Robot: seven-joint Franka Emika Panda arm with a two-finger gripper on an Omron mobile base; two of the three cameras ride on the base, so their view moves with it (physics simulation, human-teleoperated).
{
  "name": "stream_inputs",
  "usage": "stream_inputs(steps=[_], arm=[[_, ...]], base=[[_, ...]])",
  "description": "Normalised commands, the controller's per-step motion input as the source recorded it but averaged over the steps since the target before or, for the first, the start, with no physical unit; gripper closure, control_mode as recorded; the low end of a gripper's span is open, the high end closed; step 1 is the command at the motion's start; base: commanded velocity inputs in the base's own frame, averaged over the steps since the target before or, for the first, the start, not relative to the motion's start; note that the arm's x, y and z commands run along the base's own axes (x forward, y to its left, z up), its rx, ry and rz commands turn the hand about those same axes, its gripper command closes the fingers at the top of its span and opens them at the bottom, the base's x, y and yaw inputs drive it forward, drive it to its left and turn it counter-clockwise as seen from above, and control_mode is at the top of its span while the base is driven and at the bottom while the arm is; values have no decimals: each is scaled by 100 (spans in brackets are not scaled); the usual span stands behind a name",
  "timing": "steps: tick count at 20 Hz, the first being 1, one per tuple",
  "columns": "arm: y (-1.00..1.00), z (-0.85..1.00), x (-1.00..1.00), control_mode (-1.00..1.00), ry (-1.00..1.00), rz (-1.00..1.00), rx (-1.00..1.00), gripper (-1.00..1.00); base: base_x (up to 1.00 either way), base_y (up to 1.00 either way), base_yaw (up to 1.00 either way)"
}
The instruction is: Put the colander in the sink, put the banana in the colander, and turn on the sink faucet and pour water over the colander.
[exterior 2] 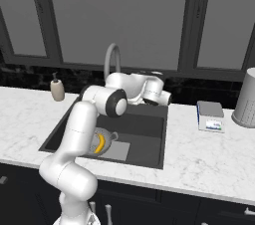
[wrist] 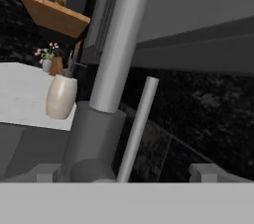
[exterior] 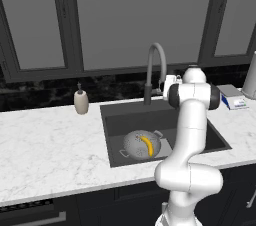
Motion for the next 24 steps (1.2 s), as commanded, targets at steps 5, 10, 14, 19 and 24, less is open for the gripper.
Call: stream_inputs(steps=[5, 10, 14, 19, 24], arm=[[-12, -3, 33, -100, 0, 0, 0, -100], [1, 0, 15, -100, 0, 4, 5, -100], [9, 3, 2, -100, 0, 15, 11, -100], [4, 7, 0, -100, 0, 22, 13, -100], [10, 0, 5, -100, 0, 21, 7, -100]], base=[[0, 0, 0], [0, 0, 0], [0, 0, 0], [0, 0, 0], [0, 0, 0]])
